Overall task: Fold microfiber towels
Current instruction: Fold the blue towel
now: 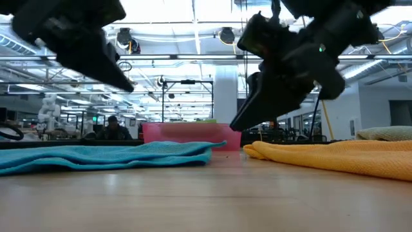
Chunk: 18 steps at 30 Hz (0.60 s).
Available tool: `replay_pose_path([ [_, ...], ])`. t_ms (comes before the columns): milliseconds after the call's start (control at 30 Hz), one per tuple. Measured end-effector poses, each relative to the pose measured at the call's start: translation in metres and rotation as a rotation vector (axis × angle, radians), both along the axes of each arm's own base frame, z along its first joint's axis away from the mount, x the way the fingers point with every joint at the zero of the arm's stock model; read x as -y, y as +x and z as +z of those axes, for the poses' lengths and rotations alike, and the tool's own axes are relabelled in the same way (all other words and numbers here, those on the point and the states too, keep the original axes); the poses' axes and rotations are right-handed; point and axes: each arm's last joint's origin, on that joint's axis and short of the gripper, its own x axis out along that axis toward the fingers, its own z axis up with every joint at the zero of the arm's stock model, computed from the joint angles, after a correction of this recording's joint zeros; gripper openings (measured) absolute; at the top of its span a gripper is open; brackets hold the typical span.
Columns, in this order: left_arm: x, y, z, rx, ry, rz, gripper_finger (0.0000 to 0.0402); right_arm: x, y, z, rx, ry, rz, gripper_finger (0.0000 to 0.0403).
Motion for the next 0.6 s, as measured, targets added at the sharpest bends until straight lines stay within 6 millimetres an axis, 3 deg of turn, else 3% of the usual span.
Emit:
replay_pose_path([
  [100,0.001,0.016,-0.005,0.066,-0.054,0.016,0.0003,0.011,0.001,-0.003,0.094,-0.020,-0.010,0.0051],
  [200,0.000,0.021,-0.022,0.009,-0.146,0.064,0.0009,0.022,0.002,-0.005,0.173,-0.044,-0.018,0.0051],
  [367,0.005,0.012,-0.057,-0.260,-0.318,0.145,0.0004,0.040,0.014,-0.001,0.278,-0.016,0.024,0.0051],
  [600,0.012,0.003,-0.072,-0.376,-0.271,0.119,0.0014,0.043,0.053,-0.025,0.272,0.019,0.142,0.0051],
])
